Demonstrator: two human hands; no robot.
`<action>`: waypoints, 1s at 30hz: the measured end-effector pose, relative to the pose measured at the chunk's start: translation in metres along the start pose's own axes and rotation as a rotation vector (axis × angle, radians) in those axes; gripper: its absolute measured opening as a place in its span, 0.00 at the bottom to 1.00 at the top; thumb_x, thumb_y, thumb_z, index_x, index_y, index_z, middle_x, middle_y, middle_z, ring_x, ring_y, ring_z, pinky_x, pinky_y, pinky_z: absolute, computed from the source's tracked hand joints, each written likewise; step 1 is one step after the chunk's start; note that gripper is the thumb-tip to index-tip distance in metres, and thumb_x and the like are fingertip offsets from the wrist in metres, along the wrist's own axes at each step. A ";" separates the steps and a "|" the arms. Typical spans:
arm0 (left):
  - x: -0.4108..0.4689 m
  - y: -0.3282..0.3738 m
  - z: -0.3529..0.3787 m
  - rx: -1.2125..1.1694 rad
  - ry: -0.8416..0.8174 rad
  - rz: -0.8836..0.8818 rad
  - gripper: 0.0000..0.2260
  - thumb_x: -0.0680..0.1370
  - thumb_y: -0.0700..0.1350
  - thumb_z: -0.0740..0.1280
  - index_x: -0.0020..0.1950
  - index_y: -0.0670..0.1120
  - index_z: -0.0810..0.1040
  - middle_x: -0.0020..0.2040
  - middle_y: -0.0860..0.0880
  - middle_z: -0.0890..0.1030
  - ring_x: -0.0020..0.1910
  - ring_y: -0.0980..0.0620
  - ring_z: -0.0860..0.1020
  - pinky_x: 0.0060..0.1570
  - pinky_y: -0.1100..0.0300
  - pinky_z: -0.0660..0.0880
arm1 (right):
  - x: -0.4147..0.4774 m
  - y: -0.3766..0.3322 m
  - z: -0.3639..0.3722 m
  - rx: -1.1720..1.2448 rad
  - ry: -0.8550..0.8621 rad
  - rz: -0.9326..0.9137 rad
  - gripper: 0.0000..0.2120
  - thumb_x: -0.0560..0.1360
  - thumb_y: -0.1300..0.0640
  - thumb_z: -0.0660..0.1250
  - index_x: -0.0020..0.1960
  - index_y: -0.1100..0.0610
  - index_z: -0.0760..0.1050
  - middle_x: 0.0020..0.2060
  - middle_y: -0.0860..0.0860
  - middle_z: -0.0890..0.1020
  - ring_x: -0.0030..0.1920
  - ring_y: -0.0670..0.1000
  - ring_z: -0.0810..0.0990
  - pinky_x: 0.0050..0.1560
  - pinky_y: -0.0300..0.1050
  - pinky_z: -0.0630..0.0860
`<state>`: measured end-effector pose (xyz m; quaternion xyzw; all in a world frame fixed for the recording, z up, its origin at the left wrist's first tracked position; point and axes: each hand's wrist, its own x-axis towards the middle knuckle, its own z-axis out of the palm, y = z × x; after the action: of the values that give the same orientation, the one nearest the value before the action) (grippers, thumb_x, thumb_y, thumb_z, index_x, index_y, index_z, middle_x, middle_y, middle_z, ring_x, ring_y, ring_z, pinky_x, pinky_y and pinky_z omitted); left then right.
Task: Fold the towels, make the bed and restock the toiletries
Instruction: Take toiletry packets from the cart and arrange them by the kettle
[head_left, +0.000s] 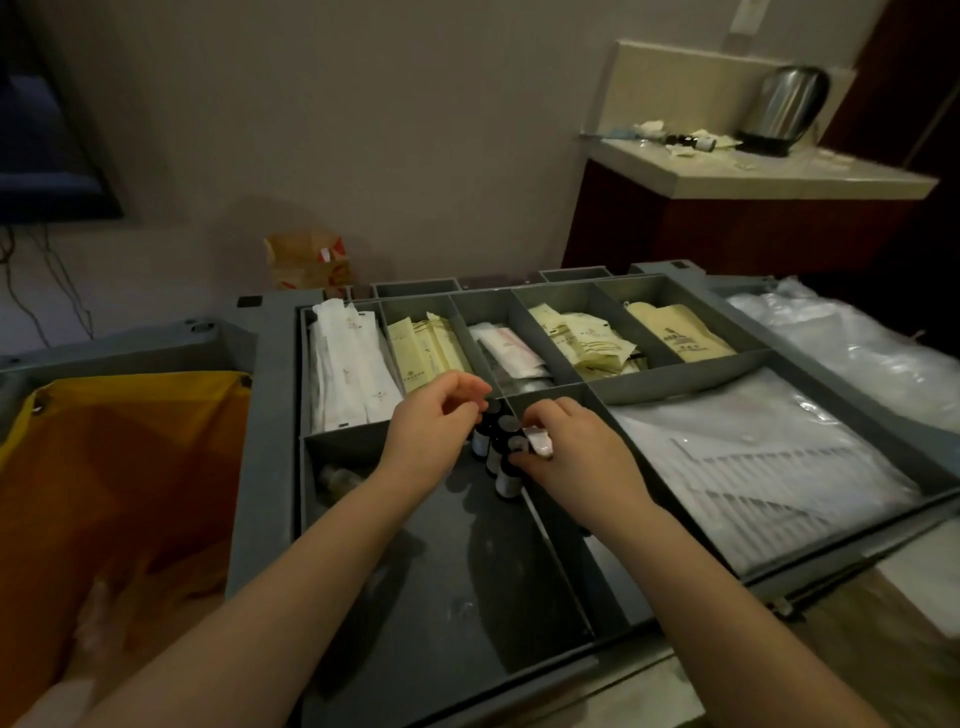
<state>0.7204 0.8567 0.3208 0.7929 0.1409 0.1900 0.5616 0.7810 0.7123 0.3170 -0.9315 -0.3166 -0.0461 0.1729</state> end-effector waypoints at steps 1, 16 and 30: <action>-0.001 0.004 0.002 0.021 -0.018 0.027 0.12 0.78 0.35 0.61 0.48 0.53 0.77 0.45 0.55 0.80 0.48 0.61 0.78 0.47 0.67 0.74 | 0.000 0.002 -0.006 0.027 0.028 0.014 0.15 0.75 0.49 0.68 0.60 0.50 0.72 0.54 0.46 0.75 0.55 0.47 0.73 0.51 0.38 0.69; -0.072 0.099 0.066 0.112 -0.047 0.214 0.09 0.79 0.40 0.62 0.49 0.54 0.78 0.43 0.57 0.79 0.43 0.57 0.77 0.40 0.64 0.73 | -0.092 0.053 -0.132 0.382 0.393 0.128 0.06 0.79 0.54 0.62 0.54 0.51 0.75 0.45 0.43 0.78 0.44 0.41 0.75 0.41 0.30 0.68; -0.227 0.127 0.303 -0.016 -0.518 0.173 0.08 0.79 0.38 0.61 0.50 0.49 0.78 0.42 0.52 0.80 0.37 0.64 0.78 0.35 0.72 0.72 | -0.379 0.235 -0.170 0.518 0.642 0.713 0.04 0.79 0.54 0.62 0.51 0.47 0.75 0.43 0.42 0.78 0.45 0.43 0.77 0.44 0.39 0.75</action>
<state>0.6592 0.4621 0.3186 0.8196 -0.0770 0.0294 0.5670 0.6261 0.2617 0.3336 -0.8471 0.0866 -0.1873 0.4898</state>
